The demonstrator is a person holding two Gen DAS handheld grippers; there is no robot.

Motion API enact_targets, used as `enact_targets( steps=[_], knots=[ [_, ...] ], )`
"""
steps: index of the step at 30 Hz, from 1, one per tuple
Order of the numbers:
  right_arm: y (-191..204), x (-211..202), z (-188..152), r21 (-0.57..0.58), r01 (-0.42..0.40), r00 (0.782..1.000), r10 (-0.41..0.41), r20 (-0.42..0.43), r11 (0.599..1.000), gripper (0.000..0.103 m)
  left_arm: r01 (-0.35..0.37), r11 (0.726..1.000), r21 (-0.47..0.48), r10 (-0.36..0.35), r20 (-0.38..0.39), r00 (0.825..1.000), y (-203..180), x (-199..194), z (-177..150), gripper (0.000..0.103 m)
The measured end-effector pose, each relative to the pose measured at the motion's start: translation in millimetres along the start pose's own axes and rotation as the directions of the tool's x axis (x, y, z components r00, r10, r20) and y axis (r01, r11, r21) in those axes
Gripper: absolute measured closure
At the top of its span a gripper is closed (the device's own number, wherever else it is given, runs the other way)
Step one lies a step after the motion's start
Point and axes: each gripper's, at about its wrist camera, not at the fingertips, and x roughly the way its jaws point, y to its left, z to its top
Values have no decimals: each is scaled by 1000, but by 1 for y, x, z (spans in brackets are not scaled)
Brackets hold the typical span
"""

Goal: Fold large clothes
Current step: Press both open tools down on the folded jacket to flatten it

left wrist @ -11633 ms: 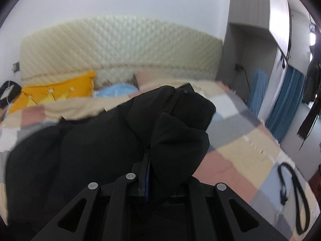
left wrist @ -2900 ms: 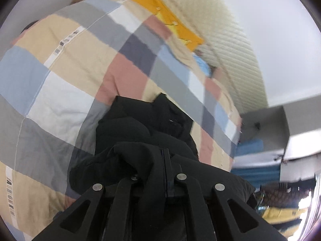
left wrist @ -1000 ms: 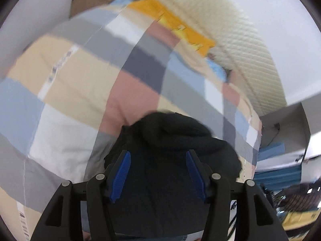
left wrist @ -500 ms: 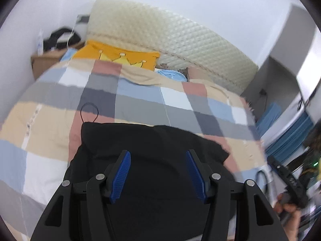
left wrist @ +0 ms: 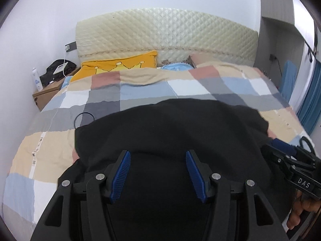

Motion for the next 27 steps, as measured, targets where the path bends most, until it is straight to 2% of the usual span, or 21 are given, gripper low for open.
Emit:
enact_targets(
  steps=[11,17,27],
  knots=[
    [8,68,19,-78,56,998,-58,-19,995,39,27,998,-53,-29,-34,999,14,57,17,46],
    [6,100,27,-74,38,997,-43,-59,996,39,44,993,-108,-50,-51,997,29,87,20,46],
    [-6,126,18,-27,-9,993,6,-119,1000,39,-26,999,-42,24,-57,998,14,104,9,45]
  ],
)
